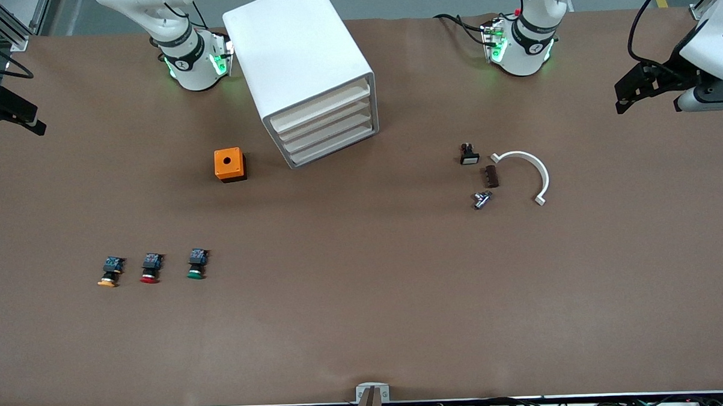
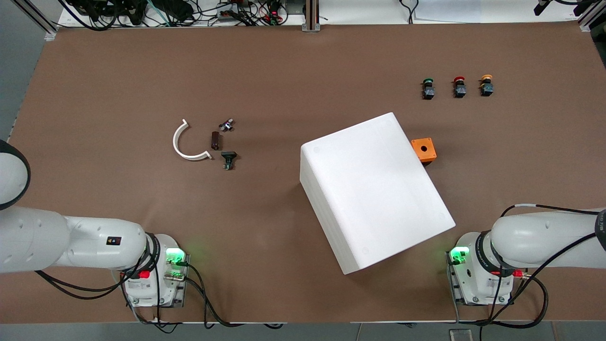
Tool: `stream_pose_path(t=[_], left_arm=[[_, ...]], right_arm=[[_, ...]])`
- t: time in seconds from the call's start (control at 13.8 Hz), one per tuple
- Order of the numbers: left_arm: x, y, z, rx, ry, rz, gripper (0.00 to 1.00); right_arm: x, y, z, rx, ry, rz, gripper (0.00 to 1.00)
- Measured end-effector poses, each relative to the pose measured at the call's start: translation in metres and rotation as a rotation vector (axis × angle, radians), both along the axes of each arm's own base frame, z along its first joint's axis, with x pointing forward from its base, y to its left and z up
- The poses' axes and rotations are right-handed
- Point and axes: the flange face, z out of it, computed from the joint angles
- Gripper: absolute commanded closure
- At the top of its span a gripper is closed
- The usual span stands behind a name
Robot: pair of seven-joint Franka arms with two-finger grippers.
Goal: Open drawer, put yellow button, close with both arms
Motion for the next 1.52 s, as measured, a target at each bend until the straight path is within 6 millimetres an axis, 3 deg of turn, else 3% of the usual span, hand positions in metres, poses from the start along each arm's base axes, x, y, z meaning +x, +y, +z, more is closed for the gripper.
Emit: stream_pose_path(t=[0.43,0.87,1.16,1.52], left_arm=[[0.001,0.000,-0.002,0.000,0.004,0.000,0.00],[0.024,-0.004,-0.042,0.006,0.080,-0.004,0.00],[0.047,-0.023,-0.088,0.021,0.151,0.086,0.00],[0.069,-0.094,-0.167,0.086,0.243,0.304,0.00]], right_arm=[[0.002,0.000,0.002,-0.002,-0.019,0.000,0.00],[0.002,0.000,0.002,-0.003,-0.021,0.001,0.00],[-0.003,0.001,-0.004,0.000,-0.003,0.001,0.00],[-0.007,0.001,-0.006,0.001,0.009,0.001,0.00]])
